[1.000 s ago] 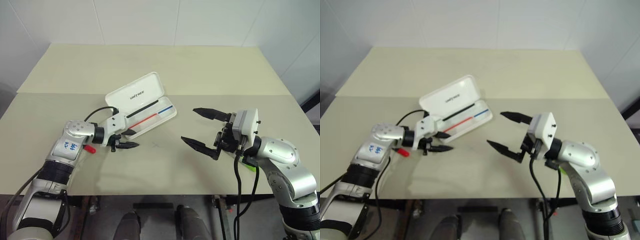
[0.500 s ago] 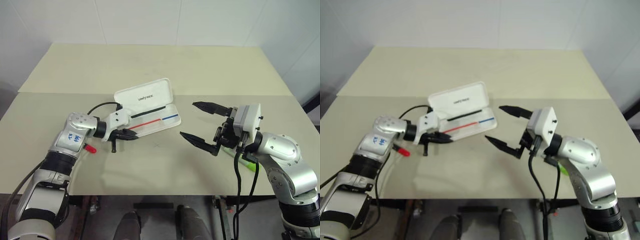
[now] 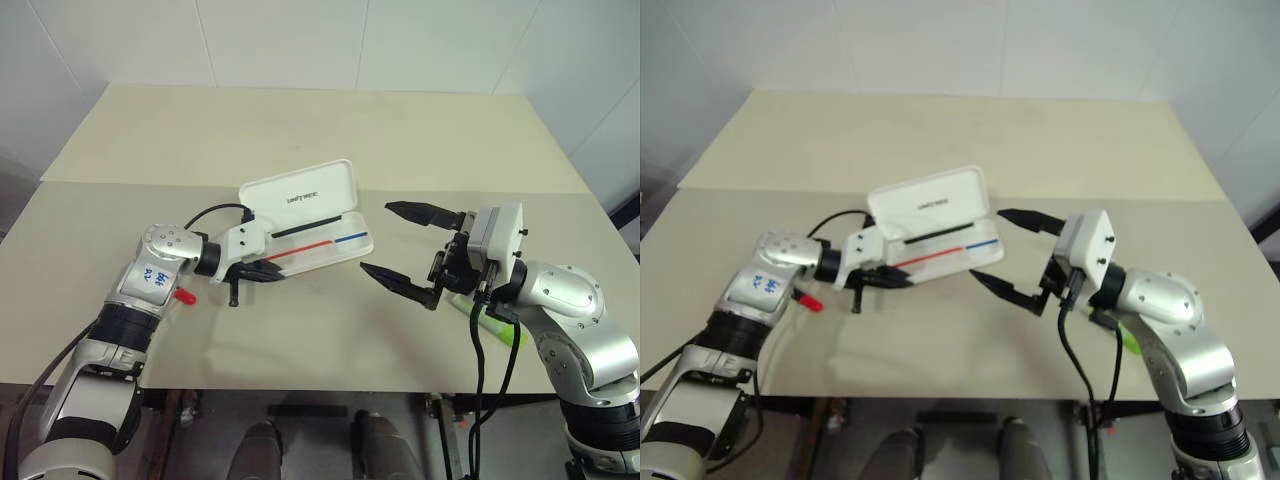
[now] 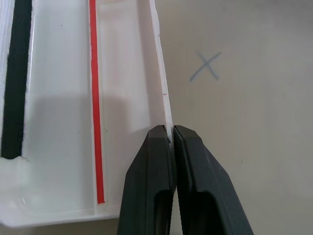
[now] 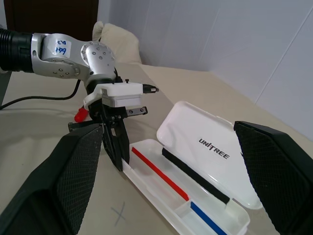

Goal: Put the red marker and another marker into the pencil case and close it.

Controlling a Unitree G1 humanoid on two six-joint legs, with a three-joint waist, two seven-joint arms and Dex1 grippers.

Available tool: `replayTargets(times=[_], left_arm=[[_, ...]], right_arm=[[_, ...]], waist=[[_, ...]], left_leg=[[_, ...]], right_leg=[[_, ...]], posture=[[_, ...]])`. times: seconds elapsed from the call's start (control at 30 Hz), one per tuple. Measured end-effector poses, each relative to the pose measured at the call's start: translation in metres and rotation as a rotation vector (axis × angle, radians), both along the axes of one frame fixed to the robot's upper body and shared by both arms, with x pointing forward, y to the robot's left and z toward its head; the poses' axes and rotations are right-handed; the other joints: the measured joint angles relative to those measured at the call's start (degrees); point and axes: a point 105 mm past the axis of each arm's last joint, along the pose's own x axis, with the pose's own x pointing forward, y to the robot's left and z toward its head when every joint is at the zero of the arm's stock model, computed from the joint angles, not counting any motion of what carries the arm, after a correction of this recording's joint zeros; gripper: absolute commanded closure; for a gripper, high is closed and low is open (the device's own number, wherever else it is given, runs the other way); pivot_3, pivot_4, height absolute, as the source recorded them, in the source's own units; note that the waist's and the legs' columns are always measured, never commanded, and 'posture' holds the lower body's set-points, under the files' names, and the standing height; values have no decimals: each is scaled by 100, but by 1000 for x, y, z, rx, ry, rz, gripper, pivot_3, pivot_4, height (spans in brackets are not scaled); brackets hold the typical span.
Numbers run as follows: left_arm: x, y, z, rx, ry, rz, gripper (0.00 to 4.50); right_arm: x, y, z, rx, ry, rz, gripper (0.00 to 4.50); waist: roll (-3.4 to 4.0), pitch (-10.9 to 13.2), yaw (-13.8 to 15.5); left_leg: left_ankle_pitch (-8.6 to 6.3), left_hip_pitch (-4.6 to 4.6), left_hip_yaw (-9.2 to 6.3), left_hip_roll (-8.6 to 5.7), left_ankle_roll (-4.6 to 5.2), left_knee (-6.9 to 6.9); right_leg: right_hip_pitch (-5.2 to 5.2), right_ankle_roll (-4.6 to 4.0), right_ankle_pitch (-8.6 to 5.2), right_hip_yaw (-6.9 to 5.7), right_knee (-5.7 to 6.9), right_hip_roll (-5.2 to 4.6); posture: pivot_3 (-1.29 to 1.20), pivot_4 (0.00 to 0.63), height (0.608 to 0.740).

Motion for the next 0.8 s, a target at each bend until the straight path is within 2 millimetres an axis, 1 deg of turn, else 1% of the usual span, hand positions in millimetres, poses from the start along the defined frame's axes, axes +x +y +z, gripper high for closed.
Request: replayTargets(times=[0.1, 0.2, 0.23, 0.43, 0.53, 0.67, 0.8], left_arm=[[-15, -10, 0, -16, 27, -75, 4475], [-35, -19, -7, -6, 77, -157, 4475], [-38, -19, -9, 1, 88, -167, 4475], [-45, -14, -8, 40, 119, -178, 4475], [-46, -14, -11, 59, 134, -177, 4475], [-46, -14, -13, 61, 154, -162, 4475], [-47, -14, -17, 58, 199, -142, 3369]], right_arm=[[0, -1, -1, -2, 11, 0, 0], [1, -7, 1, 4, 13, -18, 0], [1, -8, 1, 6, 12, -24, 0], [0, -12, -4, -4, 52, -29, 0], [-5, -14, -7, -8, 68, -34, 0], [-9, -15, -4, -7, 58, -38, 0], [-9, -14, -4, -7, 59, -41, 0]], waist=[[0, 0, -20], [0, 0, -37], [0, 0, -36], [0, 0, -30], [0, 0, -22], [0, 0, -27], [0, 0, -29]], left_leg=[[-1, 0, 0, 0, 1, -2], [-3, 3, 0, 2, 2, -4], [-3, 4, 0, 3, 2, -4], [-3, 4, 1, 2, 2, 5], [-3, 3, 1, 2, 2, 1], [-3, 4, 1, 2, 3, 2], [-3, 4, 1, 2, 3, 4]], right_leg=[[-4, 5, -1, 0, 3, 1], [-7, 7, -2, 0, 8, 2], [-8, 7, -2, 0, 9, 3], [-5, -26, -18, 2, 6, 2], [-6, -20, -16, 2, 7, 3], [-5, -12, -12, 2, 7, 3], [-5, -22, -17, 2, 7, 3]], posture=[[0, 150, 740], [0, 150, 740], [0, 150, 740], [0, 150, 740], [0, 150, 740], [0, 150, 740], [0, 150, 740]])
